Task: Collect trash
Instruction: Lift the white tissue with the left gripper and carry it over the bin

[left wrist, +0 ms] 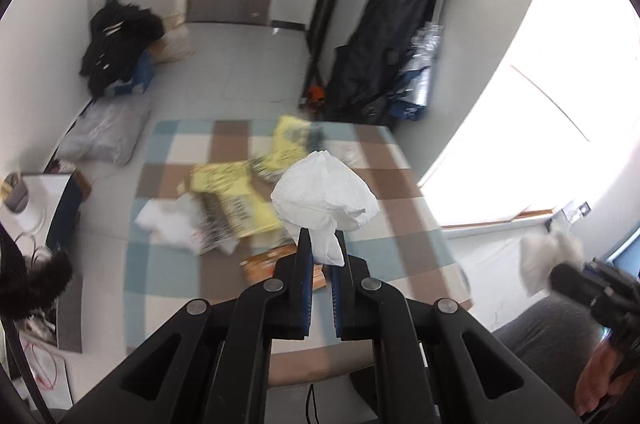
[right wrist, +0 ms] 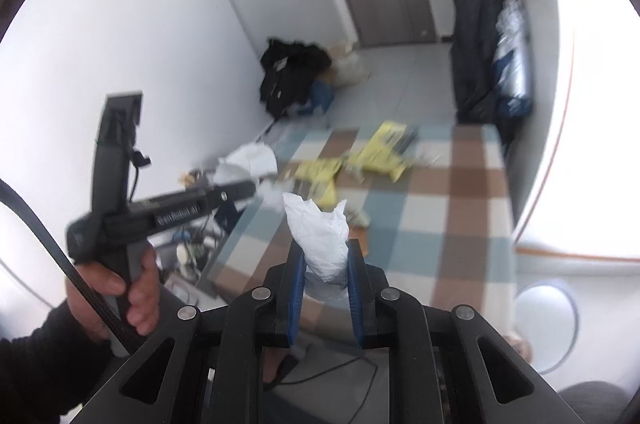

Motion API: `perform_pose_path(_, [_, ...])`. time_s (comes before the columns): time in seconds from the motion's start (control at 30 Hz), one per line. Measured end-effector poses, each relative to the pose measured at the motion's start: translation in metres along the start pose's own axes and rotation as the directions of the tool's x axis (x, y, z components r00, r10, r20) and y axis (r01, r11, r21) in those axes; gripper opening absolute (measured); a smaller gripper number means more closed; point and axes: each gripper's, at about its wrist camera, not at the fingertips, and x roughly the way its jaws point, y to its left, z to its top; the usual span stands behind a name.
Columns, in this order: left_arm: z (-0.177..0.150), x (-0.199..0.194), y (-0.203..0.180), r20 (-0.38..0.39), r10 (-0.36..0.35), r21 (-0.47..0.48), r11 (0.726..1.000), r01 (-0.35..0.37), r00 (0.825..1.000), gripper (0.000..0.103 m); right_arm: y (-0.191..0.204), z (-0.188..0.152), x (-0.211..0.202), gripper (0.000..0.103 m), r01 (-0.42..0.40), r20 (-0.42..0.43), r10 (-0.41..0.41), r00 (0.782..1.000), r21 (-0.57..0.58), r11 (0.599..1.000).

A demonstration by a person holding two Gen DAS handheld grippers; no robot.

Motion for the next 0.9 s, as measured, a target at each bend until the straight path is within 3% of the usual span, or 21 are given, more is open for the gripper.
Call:
perform_pose_path(0.13, [0.015, 0.005, -0.045, 0.002, -0.051, 0.071, 0.996, 0.051, 0.999, 0.004, -0.029, 0.017, -0.055, 0.019, 0.061, 0.117, -0.062, 0.991, 0.013, 0.998])
perform_pose_path(0.27, [0.030, 0.021, -0.096, -0.027, -0.137, 0.133, 0.981, 0.139, 0.990, 0.004, -0.068, 0.023, -0.096, 0.019, 0.157, 0.186, -0.164, 0.969, 0.050, 0.986])
perform_pose_path(0.53, [0.036, 0.066, -0.178, -0.137, -0.236, 0.227, 0.938, 0.262, 0.962, 0.004, -0.158, 0.001, -0.121, 0.019, 0.306, 0.157, -0.342, 0.926, 0.217, 0.927])
perform_pose_path(0.7, [0.027, 0.109, -0.218, -0.277, -0.307, 0.219, 0.902, 0.371, 0.911, 0.004, -0.226, -0.033, -0.102, 0.019, 0.321, 0.070, -0.366, 0.928, 0.351, 0.880])
perform_pose_path(0.8, [0.019, 0.137, -0.237, -0.354, -0.299, 0.227, 0.892, 0.391, 0.886, 0.004, -0.258, -0.059, -0.084, 0.019, 0.317, 0.016, -0.357, 0.934, 0.425, 0.848])
perform_pose_path(0.9, [0.008, 0.176, -0.248, -0.449, -0.257, 0.215, 0.898, 0.383, 0.856, 0.004, -0.287, -0.083, -0.061, 0.019, 0.316, -0.039, -0.341, 0.939, 0.481, 0.817])
